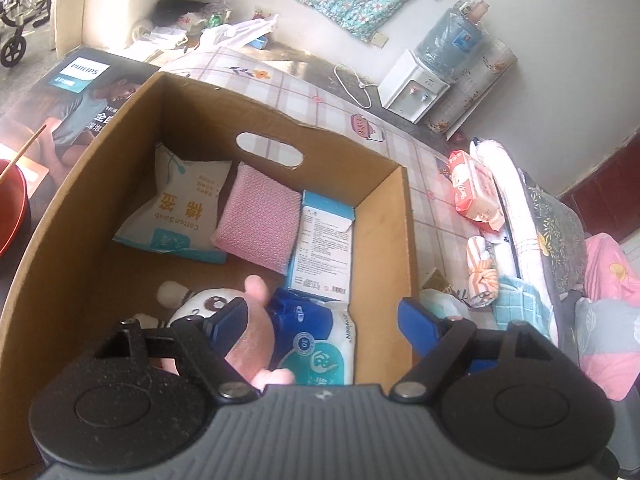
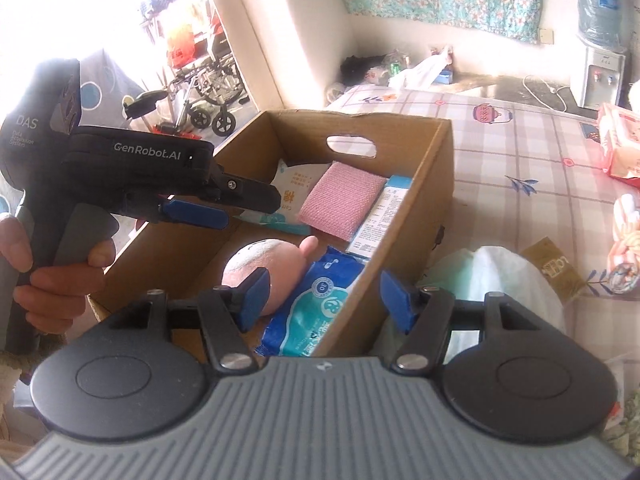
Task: Organize soft objects
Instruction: 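Lower the plush toy into the box and open the left gripper, then grasp the blue towel on the bed with the right gripper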
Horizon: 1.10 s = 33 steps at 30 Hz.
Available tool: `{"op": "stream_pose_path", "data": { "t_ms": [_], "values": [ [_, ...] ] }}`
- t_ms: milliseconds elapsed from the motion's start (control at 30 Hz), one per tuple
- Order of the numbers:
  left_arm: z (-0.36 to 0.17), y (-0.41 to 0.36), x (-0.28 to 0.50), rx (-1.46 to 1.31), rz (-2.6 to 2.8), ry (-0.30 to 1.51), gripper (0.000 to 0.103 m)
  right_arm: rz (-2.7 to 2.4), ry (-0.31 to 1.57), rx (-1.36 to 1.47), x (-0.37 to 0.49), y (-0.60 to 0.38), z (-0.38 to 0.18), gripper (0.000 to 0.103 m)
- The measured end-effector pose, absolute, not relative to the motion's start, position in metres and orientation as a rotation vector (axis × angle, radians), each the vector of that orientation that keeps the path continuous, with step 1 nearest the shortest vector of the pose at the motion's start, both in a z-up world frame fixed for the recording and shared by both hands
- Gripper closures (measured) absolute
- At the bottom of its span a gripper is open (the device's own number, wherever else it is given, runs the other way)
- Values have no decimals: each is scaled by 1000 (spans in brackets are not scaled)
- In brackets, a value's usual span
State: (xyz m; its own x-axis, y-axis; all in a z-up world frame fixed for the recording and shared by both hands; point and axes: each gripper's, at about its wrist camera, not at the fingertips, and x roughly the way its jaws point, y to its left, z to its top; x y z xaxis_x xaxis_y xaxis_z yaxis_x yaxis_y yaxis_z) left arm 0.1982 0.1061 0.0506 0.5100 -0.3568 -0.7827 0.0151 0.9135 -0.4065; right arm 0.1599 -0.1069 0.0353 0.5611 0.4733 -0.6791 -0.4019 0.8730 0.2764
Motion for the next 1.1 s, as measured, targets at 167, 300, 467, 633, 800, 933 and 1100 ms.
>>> {"op": "stream_pose_path", "data": {
  "t_ms": [167,300,467,633,800,933,1100],
  "values": [
    [69,26,207,-229,-383,990,19,347,759,126,136,-183,44,38],
    [72,-41,212,-137,-499,982,19,173,727,110,123,-246,39,36],
    [50,-124,228,-137,-617,1077,20,-42,728,74,125,-322,16,28],
    [19,-178,246,-164,-647,1180,20,-106,766,56,154,-366,-24,28],
    [-5,-212,261,-180,-642,1251,20,-118,788,-44,193,-371,-54,28],
    [-14,-217,269,-191,-625,1268,20,-119,834,-84,221,-378,-78,29],
    [-20,-212,276,-201,-606,1284,20,-93,876,-119,232,-369,-98,44]
  ]
}}
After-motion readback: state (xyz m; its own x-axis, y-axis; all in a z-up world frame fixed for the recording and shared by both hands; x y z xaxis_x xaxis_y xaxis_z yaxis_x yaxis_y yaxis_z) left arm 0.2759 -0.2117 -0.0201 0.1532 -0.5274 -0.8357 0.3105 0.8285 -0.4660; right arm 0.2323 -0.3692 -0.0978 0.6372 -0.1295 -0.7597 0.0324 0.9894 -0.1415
